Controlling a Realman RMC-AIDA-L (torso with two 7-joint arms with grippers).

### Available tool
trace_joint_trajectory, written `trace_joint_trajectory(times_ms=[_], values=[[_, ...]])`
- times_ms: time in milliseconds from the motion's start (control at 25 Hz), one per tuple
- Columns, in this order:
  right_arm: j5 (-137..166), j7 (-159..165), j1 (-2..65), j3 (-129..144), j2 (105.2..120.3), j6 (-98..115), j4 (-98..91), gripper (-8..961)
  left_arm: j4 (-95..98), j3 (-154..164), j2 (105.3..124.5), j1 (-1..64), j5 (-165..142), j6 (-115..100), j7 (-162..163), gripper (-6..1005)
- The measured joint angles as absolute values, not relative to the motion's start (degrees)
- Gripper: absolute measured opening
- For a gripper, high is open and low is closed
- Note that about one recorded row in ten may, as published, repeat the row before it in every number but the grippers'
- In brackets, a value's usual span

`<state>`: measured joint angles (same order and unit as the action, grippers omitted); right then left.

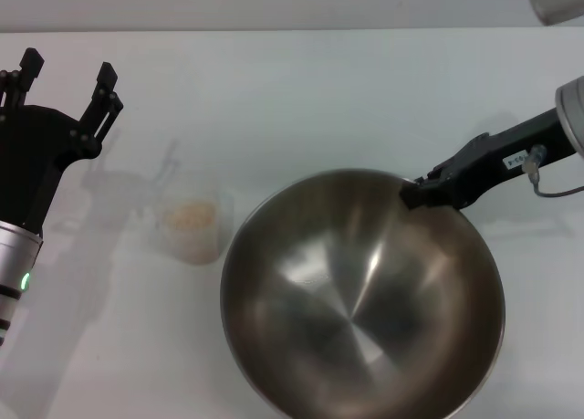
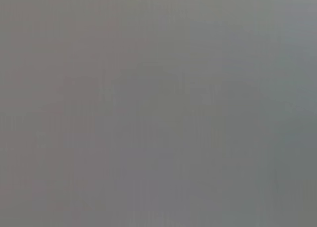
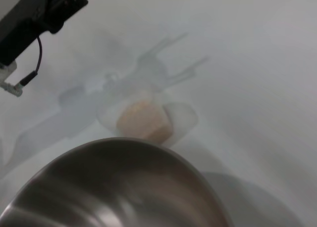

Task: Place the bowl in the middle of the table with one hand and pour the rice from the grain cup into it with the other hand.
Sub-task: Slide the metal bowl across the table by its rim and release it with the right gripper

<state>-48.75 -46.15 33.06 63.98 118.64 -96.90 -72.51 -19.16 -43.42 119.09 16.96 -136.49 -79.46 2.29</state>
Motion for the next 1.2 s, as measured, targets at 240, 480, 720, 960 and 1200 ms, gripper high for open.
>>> trace_joint_trajectory(times_ms=[240,480,720,960,1200], values=[[-47.41,-46.99,34.69,63.98,118.50,-95.70,-67.82,36,-19.16,-43.42,119.09,16.96,-136.49,-79.46,2.29,813],[-45.19,-47.18,35.55,63.95,118.63,-94.79,-66.27,36,-19.16,-43.42,119.09,17.04,-136.49,-79.45,2.29,812],[-42.54,-46.56,35.72,63.95,118.74,-92.85,-65.59,35,-19.06,-43.42,119.09,17.21,-136.49,-79.45,2.29,810],[-40.42,-44.74,36.31,64.01,118.87,-92.11,-65.05,26,-18.98,-43.41,119.09,17.41,-136.49,-79.41,2.29,809],[-40.41,-44.16,36.51,64.11,118.92,-92.08,-66.92,110,-18.94,-43.42,119.09,17.36,-136.49,-79.41,2.29,808]])
